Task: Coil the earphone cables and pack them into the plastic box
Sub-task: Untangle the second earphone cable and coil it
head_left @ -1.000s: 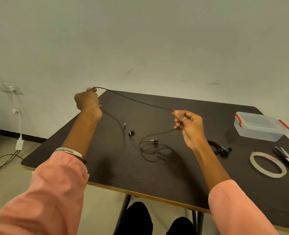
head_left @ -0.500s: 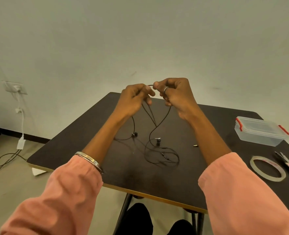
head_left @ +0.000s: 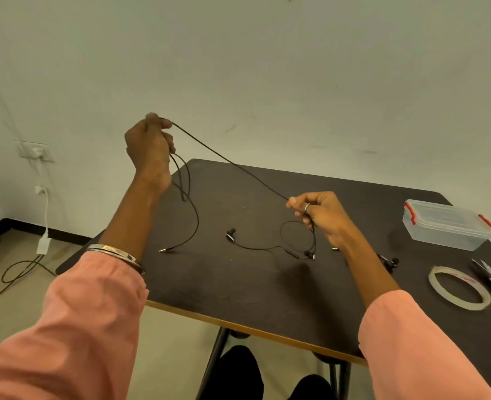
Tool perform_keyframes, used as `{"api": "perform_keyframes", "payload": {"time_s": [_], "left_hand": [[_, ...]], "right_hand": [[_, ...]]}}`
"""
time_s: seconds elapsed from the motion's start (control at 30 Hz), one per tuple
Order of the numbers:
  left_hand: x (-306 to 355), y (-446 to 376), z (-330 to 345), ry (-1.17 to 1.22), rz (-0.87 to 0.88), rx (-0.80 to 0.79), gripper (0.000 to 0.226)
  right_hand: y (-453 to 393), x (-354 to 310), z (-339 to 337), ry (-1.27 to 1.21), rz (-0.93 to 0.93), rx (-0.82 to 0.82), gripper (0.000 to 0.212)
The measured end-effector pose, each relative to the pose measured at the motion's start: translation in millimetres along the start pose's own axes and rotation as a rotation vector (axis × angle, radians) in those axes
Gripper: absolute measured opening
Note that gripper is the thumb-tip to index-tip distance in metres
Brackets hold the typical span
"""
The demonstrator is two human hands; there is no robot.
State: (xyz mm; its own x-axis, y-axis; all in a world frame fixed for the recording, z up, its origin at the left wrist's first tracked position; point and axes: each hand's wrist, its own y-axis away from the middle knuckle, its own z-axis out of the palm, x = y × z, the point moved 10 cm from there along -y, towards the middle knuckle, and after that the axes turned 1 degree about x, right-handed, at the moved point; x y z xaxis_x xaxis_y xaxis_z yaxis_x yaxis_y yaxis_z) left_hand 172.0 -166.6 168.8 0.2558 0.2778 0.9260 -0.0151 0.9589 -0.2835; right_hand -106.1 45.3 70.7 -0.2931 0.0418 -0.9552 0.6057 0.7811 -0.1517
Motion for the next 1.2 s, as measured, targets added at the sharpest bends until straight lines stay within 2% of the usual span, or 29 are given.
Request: {"api": "perform_keyframes", "payload": {"time_s": [0.07,0.13,0.2,0.23,0.27,0.33,0.4,0.47,0.6,0.87,1.03,1.2], "left_hand": [[-12,-2,4,-0.291,0.042,-0.054,0.036],[-34,-2,9,-0.688,0.026,-0.142,0.035],[-49,9,20,-1.07,0.042,-0.269,0.043],[-52,19,31,-1.145,0.092,-0.353,0.049],[-50,32,45,-1.125,0.164,-0.448,0.057],[-40,62,79,-0.928,0.335,-0.672,0.062],[-34,95,110,-0.742,0.46,-0.91,0.058],[-30,117,130,-0.618,0.537,-1.047,0.05],[-21,116,141,-0.507,0.49,-0.955,0.022],[-1,58,109,-0.253,0.242,-0.617,0.032],[6,47,106,-0.224,0.212,-0.491,0.032],[15,32,97,-0.055,0.107,-0.35,0.026]], "right_hand": [[-3,-6,-1,-0.024,-0.013,0.038,0.022],[-6,-19,-5,-0.045,-0.045,0.063,0.023],[-8,-36,-6,-0.046,-0.089,0.058,0.024],[-8,-45,-5,-0.038,-0.115,0.045,0.024],[-7,-52,-3,-0.024,-0.14,0.026,0.025],[-6,-64,5,0.017,-0.175,-0.028,0.026],[-5,-71,15,0.057,-0.196,-0.087,0.027],[-4,-78,23,0.07,-0.226,-0.131,0.027],[-2,-90,19,0.0,-0.282,-0.113,0.022],[-7,-48,5,-0.103,-0.131,-0.098,0.015],[-6,-35,20,-0.14,-0.116,-0.112,0.015],[-3,-22,31,-0.172,-0.078,-0.184,0.016]]}}
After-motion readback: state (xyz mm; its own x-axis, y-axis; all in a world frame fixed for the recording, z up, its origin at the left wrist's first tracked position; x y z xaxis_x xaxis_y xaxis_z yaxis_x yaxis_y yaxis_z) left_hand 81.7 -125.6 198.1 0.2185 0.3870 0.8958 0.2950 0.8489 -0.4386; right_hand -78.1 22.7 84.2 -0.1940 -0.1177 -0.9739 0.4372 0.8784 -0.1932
